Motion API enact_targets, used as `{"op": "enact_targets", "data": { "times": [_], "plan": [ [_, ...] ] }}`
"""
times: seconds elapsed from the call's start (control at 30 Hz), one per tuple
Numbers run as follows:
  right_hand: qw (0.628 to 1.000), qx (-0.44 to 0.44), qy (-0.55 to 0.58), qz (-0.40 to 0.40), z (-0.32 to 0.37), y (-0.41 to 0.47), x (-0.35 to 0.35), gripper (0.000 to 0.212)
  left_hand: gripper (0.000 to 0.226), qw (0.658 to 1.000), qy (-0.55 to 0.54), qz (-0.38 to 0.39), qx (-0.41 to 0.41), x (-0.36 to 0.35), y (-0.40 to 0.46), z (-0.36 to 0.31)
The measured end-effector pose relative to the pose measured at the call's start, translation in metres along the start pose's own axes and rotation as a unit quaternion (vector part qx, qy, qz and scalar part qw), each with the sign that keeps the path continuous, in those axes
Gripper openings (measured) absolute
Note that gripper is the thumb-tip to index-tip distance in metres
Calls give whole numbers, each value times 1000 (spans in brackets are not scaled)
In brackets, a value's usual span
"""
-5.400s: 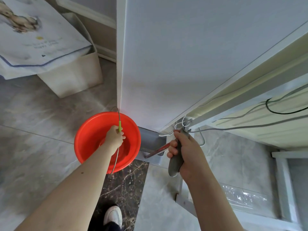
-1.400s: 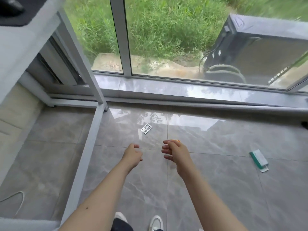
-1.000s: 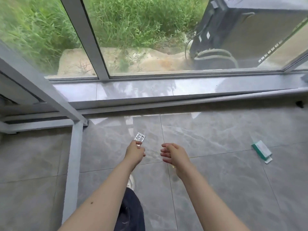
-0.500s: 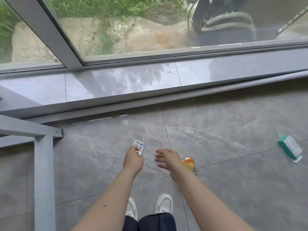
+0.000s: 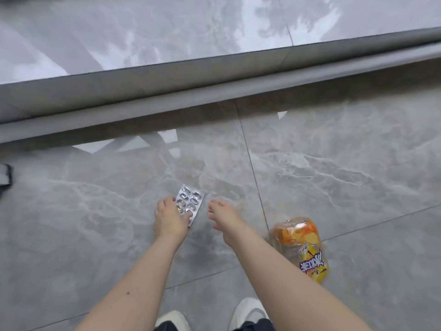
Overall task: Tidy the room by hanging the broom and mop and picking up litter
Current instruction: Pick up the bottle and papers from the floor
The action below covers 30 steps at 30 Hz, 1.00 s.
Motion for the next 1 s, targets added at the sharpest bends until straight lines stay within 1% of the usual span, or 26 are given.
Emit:
{"op": "enact_targets", "data": {
  "times": [0.1, 0.17, 0.27, 0.37, 0.43, 0.47, 0.53, 0.6, 0.67, 0.73, 0.8, 0.9, 0.97, 1.0],
  "plan": [
    [1000, 6, 22, 4, -8, 22, -10, 8, 53, 997, -42, -54, 22, -8, 10, 4],
    [999, 8, 37, 9, -12, 28, -15, 15, 52, 996, -64, -61, 25, -13, 15, 3],
    [998, 11, 57, 23, -15, 26, -19, 14, 45, 994, -95, -37, 38, -20, 19, 4],
    [997, -6, 72, 20, -16, 21, -14, 20, 45, 979, -182, 10, 93, -26, 16, 5],
    [996, -13, 83, 20, -17, 17, -7, 16, 44, 972, -208, 28, 108, -28, 12, 0],
    [996, -13, 89, 24, -17, 12, -4, 19, 38, 973, -207, 43, 97, -30, 9, -4],
    [994, -11, 109, 26, -17, 1, 6, 34, 18, 979, -181, 75, 55, -32, 0, -18],
    [993, 16, 115, 11, -15, -12, 21, 35, 26, 983, -158, 88, 20, -35, -13, -31],
    [994, 72, 76, -31, -13, -25, 43, 30, 31, 982, -158, 98, 10, -42, -29, -45],
    [986, 125, 31, -102, -17, -37, 76, 28, 31, 981, -163, 105, 12, -52, -47, -60],
    [971, 153, 9, -182, -26, -48, 118, 30, 28, 979, -164, 121, 18, -69, -64, -76],
    [945, 158, -35, -283, -50, -61, 174, 36, 26, 981, -146, 126, 13, -92, -87, -95],
    [935, 133, -93, -316, -72, -65, 199, 46, 16, 982, -137, 126, 16, -110, -100, -102],
    [935, 115, -120, -315, -83, -65, 207, 55, 11, 983, -133, 124, 18, -118, -105, -104]
  ]
}}
Point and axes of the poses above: each hand's wrist, its own y-axis towards the middle knuckle, its own x-axis out of the back of the hand, z = x × y, the point moved 5 cm from there along y, towards the middle knuckle, and after that the axes turned 2 degrees about y, right-handed, at the moved point
